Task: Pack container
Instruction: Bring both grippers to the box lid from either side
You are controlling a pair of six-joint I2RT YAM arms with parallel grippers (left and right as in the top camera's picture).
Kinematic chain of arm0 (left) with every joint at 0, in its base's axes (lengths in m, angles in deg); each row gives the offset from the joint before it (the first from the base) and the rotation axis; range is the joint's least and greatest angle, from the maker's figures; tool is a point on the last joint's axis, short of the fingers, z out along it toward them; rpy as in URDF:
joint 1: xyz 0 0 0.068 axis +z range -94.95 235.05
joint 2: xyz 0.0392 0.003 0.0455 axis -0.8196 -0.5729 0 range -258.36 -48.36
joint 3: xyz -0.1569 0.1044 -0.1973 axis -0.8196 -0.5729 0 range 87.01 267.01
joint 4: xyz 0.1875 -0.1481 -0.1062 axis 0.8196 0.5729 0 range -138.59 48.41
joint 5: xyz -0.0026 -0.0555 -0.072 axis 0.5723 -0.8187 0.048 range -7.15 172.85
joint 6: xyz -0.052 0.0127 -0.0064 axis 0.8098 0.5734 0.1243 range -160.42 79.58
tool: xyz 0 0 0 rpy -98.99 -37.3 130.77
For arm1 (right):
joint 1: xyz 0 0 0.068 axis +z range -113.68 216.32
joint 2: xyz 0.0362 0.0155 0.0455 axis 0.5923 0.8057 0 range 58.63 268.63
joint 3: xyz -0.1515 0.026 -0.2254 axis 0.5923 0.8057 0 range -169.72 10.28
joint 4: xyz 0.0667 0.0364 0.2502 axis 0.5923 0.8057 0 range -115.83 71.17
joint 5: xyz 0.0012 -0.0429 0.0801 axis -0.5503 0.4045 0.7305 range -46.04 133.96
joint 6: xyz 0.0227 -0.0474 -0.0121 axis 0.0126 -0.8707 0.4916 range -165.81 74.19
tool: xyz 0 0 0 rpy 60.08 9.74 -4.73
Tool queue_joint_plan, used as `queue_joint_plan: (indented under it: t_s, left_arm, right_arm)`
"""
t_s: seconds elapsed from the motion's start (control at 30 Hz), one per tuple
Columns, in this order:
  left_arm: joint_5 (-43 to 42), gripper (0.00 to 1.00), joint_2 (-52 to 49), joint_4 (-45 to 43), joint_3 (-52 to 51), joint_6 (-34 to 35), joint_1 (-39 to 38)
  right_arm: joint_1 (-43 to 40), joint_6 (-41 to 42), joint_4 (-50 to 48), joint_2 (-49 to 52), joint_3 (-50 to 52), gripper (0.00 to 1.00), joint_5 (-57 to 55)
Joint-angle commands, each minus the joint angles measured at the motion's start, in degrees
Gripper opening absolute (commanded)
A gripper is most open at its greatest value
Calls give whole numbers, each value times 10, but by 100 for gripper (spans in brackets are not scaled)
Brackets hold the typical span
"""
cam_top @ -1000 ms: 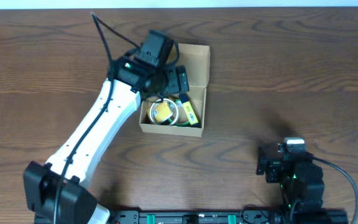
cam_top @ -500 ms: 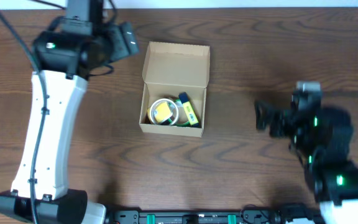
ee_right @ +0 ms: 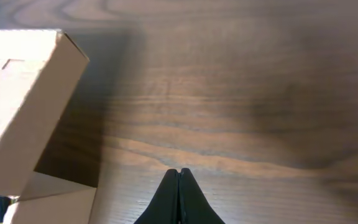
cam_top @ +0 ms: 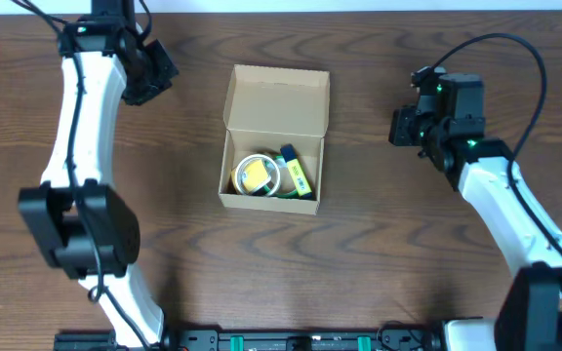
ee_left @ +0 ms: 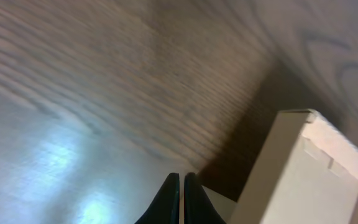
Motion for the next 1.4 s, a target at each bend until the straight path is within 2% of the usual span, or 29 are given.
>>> queue_joint_plan:
  t_s: [0.0,0.47,0.77,0.97,1.37]
  left_arm:
    - [-39,6,-35,-9,5,0,3]
    - [-254,5,-185,-51,5,-1,9]
    - [-371,5,-225,-93,5,-1,7]
    - [-392,6,-225,-98,5,-1,-12]
    - [-445,5,-225,-101,5,-17,-21]
  right_arm:
    - [-3,39,-21,40,-4,1,56]
    - [-11,228,-260,248,-4,1,314]
    - [-3,332,-412,321,-4,1,363]
    - [28,355,-449,322,-9,1,359]
    - [39,349,-452,322,-75,1,370]
